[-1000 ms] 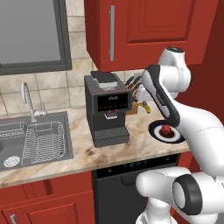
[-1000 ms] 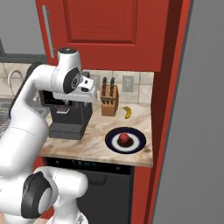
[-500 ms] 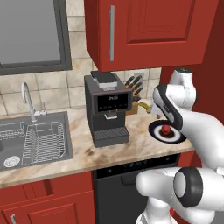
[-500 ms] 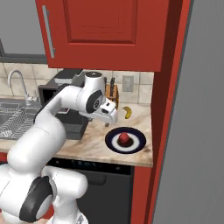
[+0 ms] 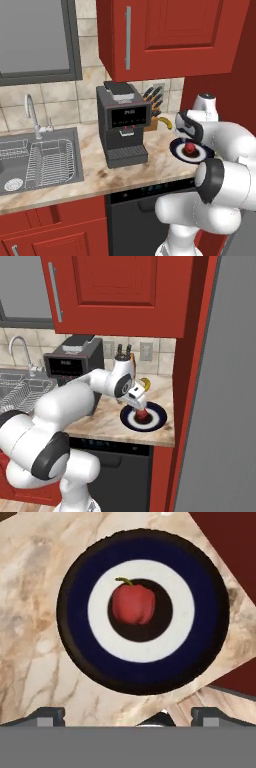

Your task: Pick the bell pepper from the counter and place it in the microwave.

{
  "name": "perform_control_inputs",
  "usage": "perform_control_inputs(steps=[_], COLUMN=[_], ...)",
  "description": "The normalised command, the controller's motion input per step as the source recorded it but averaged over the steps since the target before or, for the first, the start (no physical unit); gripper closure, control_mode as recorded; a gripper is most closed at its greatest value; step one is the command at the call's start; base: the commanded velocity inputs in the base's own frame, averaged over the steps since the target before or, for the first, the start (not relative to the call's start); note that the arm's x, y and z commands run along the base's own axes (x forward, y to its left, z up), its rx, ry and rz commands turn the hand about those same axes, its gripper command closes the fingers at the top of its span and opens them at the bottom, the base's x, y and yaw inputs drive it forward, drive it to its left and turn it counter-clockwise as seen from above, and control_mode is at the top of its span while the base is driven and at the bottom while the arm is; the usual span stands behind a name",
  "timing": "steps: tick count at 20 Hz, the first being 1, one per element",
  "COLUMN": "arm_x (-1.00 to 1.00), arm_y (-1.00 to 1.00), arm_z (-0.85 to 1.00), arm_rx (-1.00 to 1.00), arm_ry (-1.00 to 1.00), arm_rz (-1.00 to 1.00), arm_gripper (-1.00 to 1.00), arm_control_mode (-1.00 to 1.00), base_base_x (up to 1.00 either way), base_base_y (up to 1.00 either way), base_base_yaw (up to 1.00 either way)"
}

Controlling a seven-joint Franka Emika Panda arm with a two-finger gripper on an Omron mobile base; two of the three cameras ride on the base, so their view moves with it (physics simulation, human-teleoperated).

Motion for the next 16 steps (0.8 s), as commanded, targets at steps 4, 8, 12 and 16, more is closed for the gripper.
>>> perform_control_inputs(steps=[4,8,12,16], arm_x=[0.0,0.04,0.1,0.28], arm_y=[-0.25,-0.19,-0.03,-0.01], arm_z=[-0.37,-0.51,-0.34,-0.18], arm_rx=[0.0,0.0,0.0,0.0], arm_ry=[-0.02,0.0,0.0,0.0], arm_rz=[-0.08,-0.03,-0.02,0.0], arm_gripper=[-1.0,-1.0,-1.0,-1.0], arm_control_mode=[-1.0,-1.0,-1.0,-1.0], base_base_x=[0.0,0.0,0.0,0.0], base_base_y=[0.0,0.0,0.0,0.0], base_base_yaw=[0.0,0.0,0.0,0.0])
